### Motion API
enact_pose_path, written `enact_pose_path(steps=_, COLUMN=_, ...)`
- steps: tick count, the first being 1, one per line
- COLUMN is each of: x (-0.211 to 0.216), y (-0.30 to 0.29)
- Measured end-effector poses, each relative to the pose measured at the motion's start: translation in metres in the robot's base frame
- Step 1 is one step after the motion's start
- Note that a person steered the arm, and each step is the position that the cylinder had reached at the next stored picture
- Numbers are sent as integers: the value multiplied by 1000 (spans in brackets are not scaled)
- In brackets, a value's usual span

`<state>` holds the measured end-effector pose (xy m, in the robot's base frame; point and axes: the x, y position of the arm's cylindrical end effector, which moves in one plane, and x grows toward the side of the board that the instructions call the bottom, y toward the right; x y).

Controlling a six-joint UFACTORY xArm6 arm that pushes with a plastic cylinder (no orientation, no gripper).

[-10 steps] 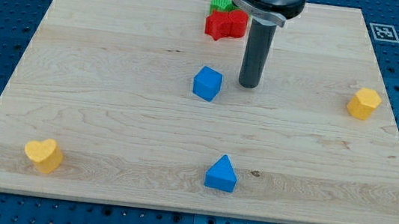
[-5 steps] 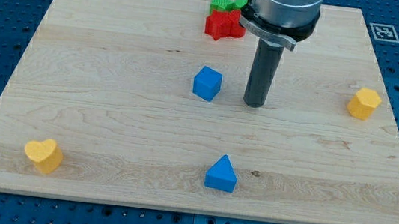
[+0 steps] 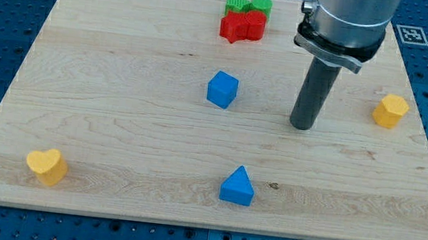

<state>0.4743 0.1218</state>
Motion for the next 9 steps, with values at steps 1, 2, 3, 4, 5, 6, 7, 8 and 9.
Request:
enact_pose_path(steps=1, x=9, y=14)
enact_pose_path(steps=2, x=20, y=30)
enact_pose_path(steps=3, x=33, y=48)
enact_pose_path(steps=4, x=57, y=69)
enact_pose_path(steps=5, x=83, y=63)
enact_pose_path(steps=6, x=95, y=43)
enact_pose_path(steps=7, x=106, y=11)
enact_pose_path(steps=8, x=121, y=-4)
enact_pose_path(steps=9, x=145, y=-11)
